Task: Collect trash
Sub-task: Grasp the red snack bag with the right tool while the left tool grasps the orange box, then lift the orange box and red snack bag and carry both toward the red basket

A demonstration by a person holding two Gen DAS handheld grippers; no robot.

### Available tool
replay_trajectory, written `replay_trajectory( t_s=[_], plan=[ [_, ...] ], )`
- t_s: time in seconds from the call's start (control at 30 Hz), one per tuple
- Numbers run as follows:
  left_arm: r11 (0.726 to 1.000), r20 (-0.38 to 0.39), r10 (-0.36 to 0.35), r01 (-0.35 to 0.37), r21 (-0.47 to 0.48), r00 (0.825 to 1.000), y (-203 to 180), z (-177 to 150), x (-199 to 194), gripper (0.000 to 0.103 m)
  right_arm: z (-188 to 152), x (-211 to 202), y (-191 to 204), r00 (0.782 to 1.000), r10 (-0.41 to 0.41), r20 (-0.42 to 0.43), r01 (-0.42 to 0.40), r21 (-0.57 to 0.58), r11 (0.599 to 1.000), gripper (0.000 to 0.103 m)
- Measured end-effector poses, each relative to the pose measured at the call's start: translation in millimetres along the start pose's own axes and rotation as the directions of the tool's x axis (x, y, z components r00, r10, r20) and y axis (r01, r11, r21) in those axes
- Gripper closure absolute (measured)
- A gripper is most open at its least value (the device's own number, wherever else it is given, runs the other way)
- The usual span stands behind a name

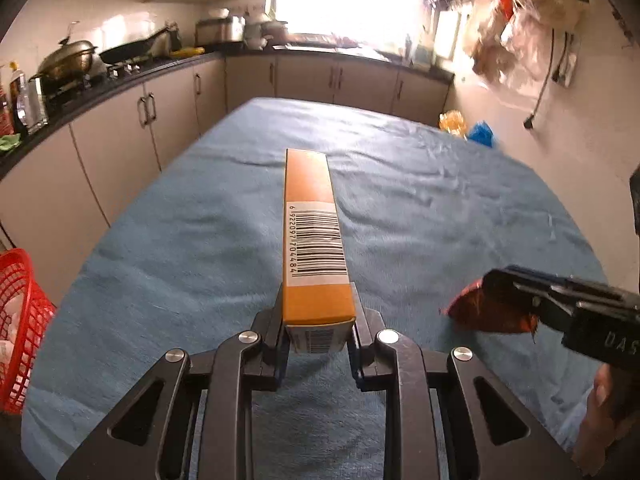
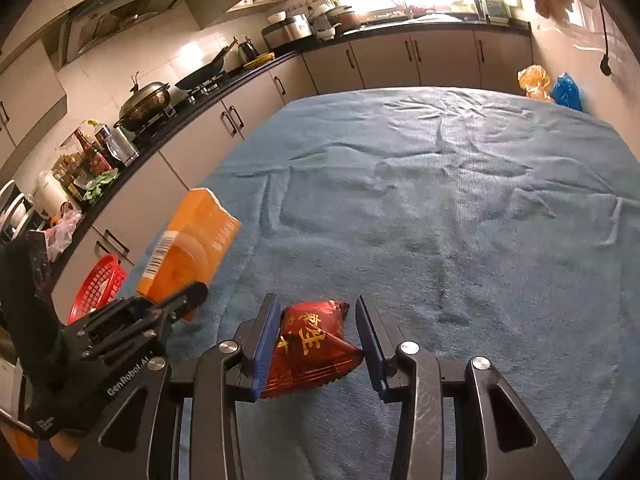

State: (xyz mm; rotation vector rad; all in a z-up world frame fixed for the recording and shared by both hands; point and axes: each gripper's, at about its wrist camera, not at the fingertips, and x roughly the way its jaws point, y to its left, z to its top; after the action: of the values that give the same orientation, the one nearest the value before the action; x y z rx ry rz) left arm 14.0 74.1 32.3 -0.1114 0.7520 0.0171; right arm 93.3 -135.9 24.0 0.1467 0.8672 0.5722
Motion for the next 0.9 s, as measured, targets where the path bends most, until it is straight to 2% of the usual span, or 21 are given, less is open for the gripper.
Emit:
replay_trajectory(
  t_s=[0.07,0.1,0.23,0.4,0.47,0.5,0.53,0.57,0.67,0.73,0.8,0.87,0.9],
  plan=[
    [1.0,0.009,-0.004,0.004,-0.015,1.0,2.4,0.4,-1.7,0.08,-0.5,-1.9,2.7,1.0,0.001,0.013,-0.001,-0.008,1.0,0.062],
    [1.0,0.012,-0.002,0.002,-0.019,1.0,3.0,0.6,-2.0,0.08,-0.9,-3.1,5.2,1.0,-0.002,0.022,0.003,-0.017,1.0,0.075],
    [1.0,0.024,0.0,0.0,-0.023,1.0,4.2,2.4,-3.3,0.08,-2.8,-2.6,11.8,1.0,0.002,0.023,-0.001,-0.038,0.999,0.076],
    [1.0,0.028,-0.001,0.001,-0.023,1.0,2.8,1.6,-3.0,0.08,-3.9,-5.6,16.7,0.998,-0.046,0.041,0.049,-0.07,0.996,0.076],
    [1.0,0.028,-0.001,0.002,-0.022,1.0,3.0,1.5,-3.3,0.08,-1.5,-11.1,14.1,0.995,-0.074,0.066,0.078,-0.058,0.995,0.067],
    [1.0,0.028,0.0,0.001,-0.023,1.0,2.5,1.5,-3.0,0.08,-0.5,-12.8,11.7,0.995,-0.076,0.07,0.08,-0.052,0.995,0.048],
    [1.0,0.027,-0.002,0.002,-0.025,1.0,2.5,1.3,-2.9,0.08,0.1,-13.4,9.5,0.995,-0.071,0.067,0.075,-0.05,0.996,0.036],
    [1.0,0.026,-0.004,0.004,-0.026,1.0,2.7,1.2,-3.1,0.08,-0.3,-13.0,9.4,0.997,-0.06,0.055,0.064,-0.064,0.996,0.035],
    [1.0,0.027,-0.003,0.004,-0.024,1.0,2.7,0.9,-3.9,0.08,-2.5,-11.7,12.0,0.998,-0.059,0.017,0.061,-0.121,0.991,0.035],
    [1.0,0.028,-0.003,0.003,-0.027,1.0,2.5,0.8,-4.3,0.08,-4.2,-4.7,12.0,0.998,0.001,-0.056,-0.009,-0.135,0.991,0.035],
    [1.0,0.029,-0.002,0.003,-0.028,1.0,1.8,-0.2,-4.9,0.08,-7.2,-0.6,14.8,0.996,-0.056,-0.067,0.044,-0.168,0.985,0.035],
    [1.0,0.03,-0.003,0.004,-0.026,1.0,1.8,-0.3,-5.6,0.08,-11.0,4.8,16.8,0.993,-0.051,-0.108,0.029,-0.195,0.98,0.046],
    [1.0,0.03,-0.001,0.002,-0.026,1.0,1.9,0.0,-5.9,0.08,-12.9,8.0,17.4,0.99,-0.06,-0.124,0.034,-0.201,0.979,0.057]
  ],
)
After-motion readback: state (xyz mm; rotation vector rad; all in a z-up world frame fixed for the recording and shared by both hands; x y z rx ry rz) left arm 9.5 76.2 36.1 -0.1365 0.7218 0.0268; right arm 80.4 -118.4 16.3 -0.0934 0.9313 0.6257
